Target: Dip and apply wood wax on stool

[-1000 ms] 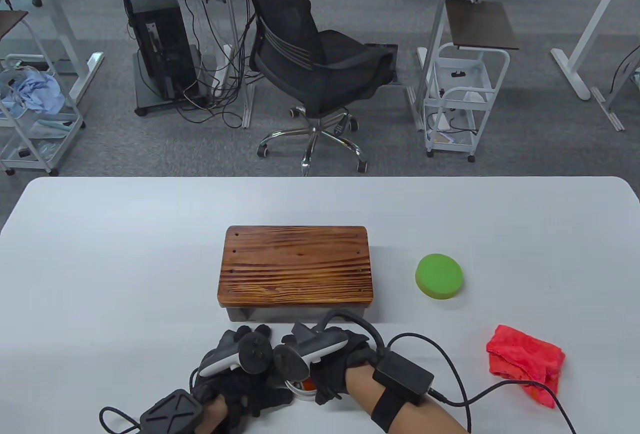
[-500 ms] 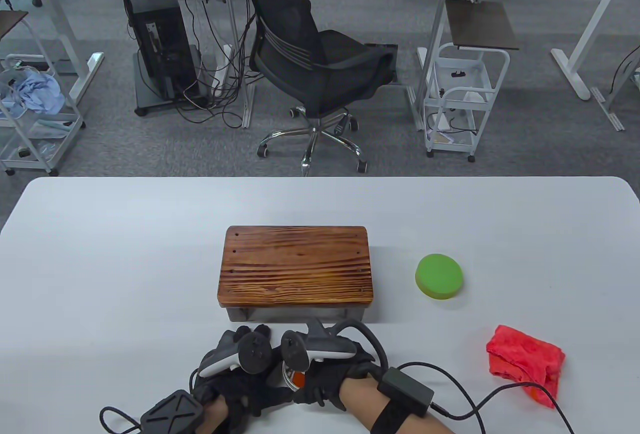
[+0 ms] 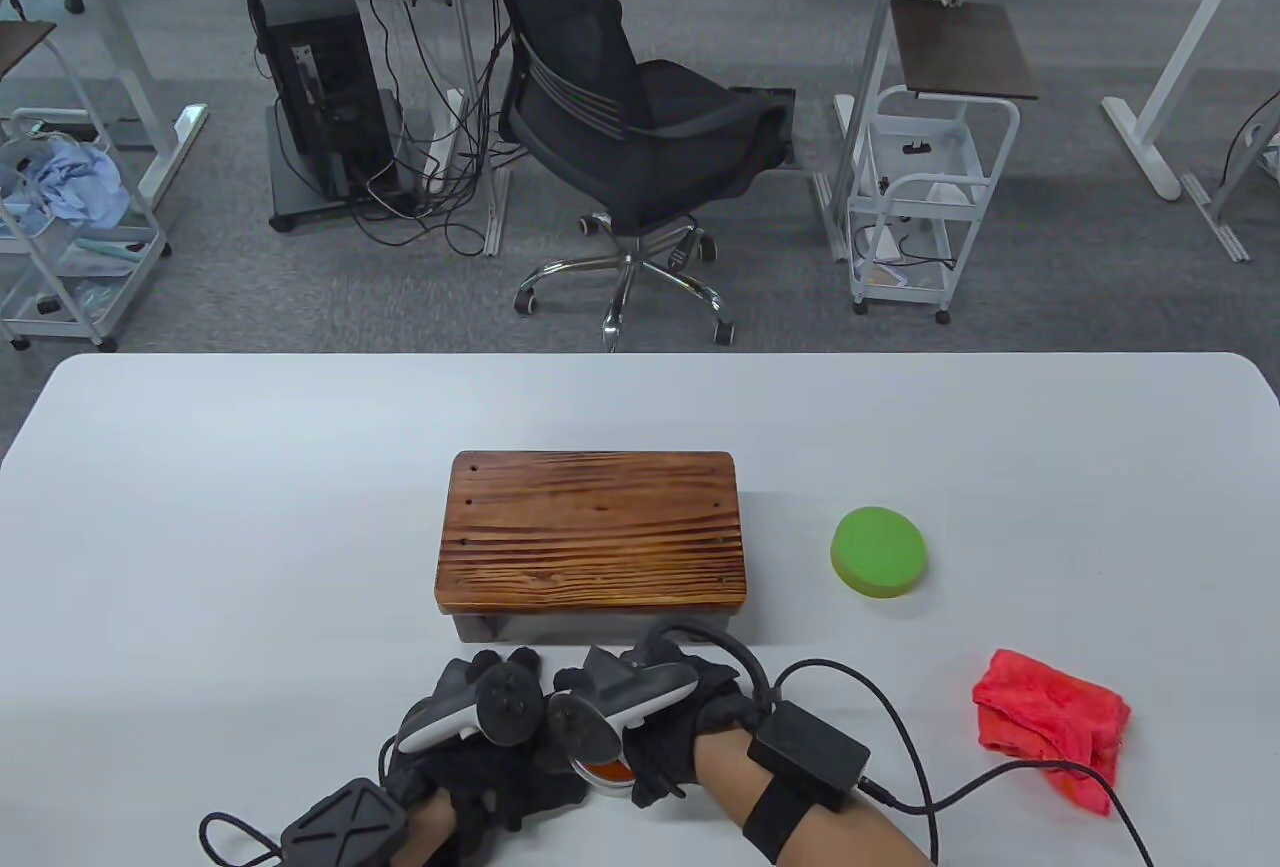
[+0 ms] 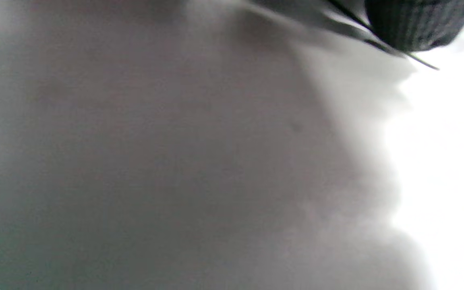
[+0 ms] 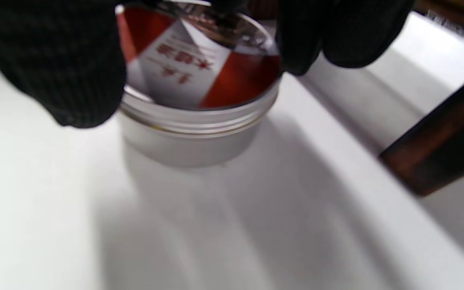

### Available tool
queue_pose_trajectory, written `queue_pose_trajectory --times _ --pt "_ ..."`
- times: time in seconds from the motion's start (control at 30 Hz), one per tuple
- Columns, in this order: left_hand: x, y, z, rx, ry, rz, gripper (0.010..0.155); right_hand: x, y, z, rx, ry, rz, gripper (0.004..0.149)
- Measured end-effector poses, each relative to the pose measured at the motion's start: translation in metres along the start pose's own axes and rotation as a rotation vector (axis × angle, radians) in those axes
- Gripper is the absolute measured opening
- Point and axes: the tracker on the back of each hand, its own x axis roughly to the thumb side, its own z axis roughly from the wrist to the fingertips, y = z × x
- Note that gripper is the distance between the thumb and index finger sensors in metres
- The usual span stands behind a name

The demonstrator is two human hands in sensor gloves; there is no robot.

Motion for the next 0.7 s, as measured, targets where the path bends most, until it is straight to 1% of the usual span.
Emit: queue_pose_trajectory --times 0.07,0.2,0.3,0.37,0.47,0.57,0.63,0.7 --pt "0.0 0.0 0.0 0.0 0.0 0.0 0.069 0.001 0.0 0.002 0.002 0.006 0.031 0.076" --pt "0.0 0.0 0.0 -0.001 0.0 0.001 0.069 -0.003 -0.004 0.002 -0.03 0.004 0.09 0.077" --pt "0.0 0.0 0.0 -0.001 0.0 0.001 0.07 -0.006 -0.011 0.001 -0.041 -0.03 0.166 0.077" --pt "0.0 0.0 0.0 -0.002 0.0 0.001 0.07 -0.005 -0.014 0.0 -0.052 -0.062 0.193 0.081" --pt "-0.001 0.0 0.0 -0.001 0.0 0.001 0.071 0.0 -0.017 -0.001 -0.051 -0.16 0.232 0.083" --pt "-0.001 0.0 0.0 -0.001 -0.001 0.001 0.072 0.008 -0.017 0.0 -0.037 -0.316 0.254 0.085" --pt "-0.001 0.0 0.0 -0.002 -0.001 0.001 0.072 0.012 -0.016 0.001 -0.01 -0.382 0.258 0.086" --pt "-0.001 0.0 0.0 -0.002 -0.001 0.001 0.072 0.013 -0.015 0.002 0.052 -0.412 0.278 0.086"
